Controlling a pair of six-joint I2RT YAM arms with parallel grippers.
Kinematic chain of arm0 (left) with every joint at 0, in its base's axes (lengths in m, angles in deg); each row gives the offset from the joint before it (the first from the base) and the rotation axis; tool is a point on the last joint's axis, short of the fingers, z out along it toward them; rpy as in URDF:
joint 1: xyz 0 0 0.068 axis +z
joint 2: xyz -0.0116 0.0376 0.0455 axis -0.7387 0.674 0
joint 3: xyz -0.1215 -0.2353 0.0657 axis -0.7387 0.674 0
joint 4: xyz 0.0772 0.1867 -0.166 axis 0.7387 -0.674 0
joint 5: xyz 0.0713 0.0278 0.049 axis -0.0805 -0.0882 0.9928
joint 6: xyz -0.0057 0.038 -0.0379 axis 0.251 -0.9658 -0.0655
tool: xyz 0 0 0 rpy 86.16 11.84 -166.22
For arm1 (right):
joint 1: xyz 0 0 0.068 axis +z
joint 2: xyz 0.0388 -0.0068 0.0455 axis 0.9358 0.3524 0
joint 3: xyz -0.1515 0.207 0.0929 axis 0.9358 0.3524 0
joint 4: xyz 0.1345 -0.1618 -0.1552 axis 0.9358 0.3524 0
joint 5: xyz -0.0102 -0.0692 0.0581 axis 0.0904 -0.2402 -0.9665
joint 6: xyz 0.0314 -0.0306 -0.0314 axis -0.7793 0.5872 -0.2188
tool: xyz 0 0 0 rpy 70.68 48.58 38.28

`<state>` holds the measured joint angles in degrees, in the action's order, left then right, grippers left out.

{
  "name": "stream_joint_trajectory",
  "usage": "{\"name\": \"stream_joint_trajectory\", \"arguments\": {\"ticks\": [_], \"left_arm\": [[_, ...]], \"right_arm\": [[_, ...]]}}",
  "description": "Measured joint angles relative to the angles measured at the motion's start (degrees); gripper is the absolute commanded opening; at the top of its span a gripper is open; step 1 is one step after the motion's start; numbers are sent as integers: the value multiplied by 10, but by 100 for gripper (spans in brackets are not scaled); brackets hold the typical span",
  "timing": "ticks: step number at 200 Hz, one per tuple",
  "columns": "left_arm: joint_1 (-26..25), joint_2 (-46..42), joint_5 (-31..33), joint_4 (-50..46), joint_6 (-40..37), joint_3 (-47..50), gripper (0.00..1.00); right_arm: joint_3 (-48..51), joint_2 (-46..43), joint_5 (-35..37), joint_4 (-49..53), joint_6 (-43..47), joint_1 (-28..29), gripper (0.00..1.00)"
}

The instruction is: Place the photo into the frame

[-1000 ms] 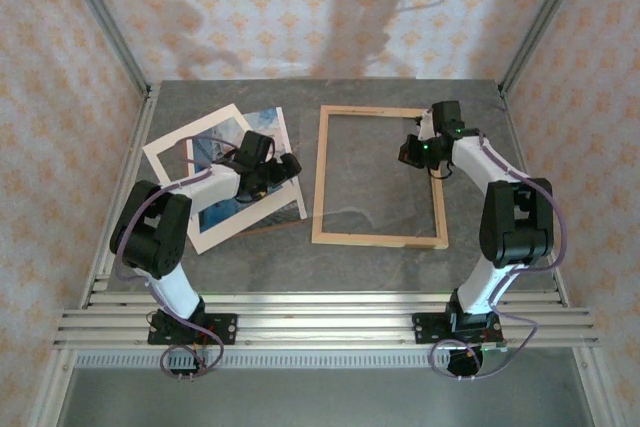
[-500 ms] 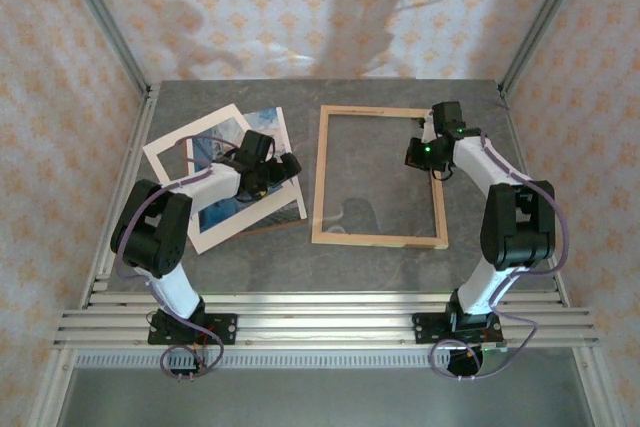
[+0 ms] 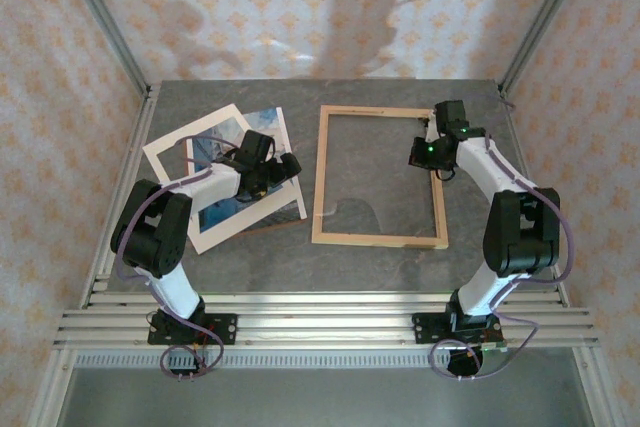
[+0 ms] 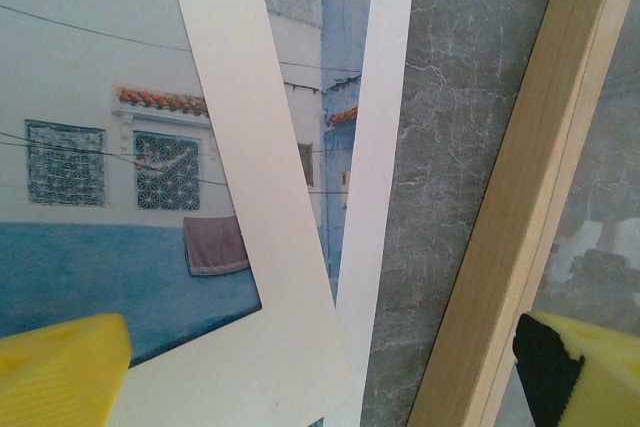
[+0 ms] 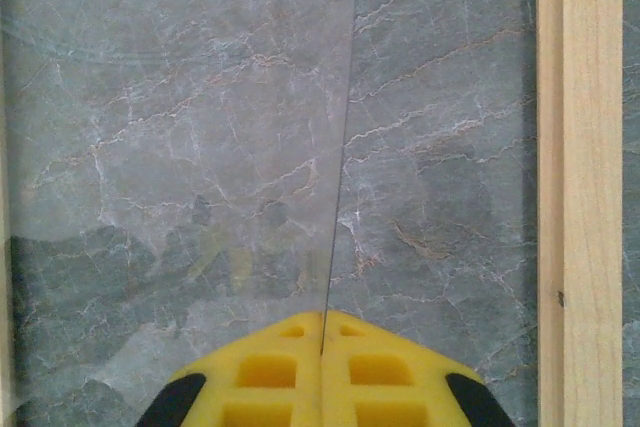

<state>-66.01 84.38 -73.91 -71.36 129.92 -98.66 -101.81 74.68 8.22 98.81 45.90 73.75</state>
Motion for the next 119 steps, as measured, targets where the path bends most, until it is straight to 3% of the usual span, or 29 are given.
{"name": "stream_joint_trajectory", "arguments": {"ticks": [119], "left_arm": [[0, 0, 0, 0, 0, 0, 100]], "right_arm": [[0, -2, 10, 10, 0, 0, 0]]}}
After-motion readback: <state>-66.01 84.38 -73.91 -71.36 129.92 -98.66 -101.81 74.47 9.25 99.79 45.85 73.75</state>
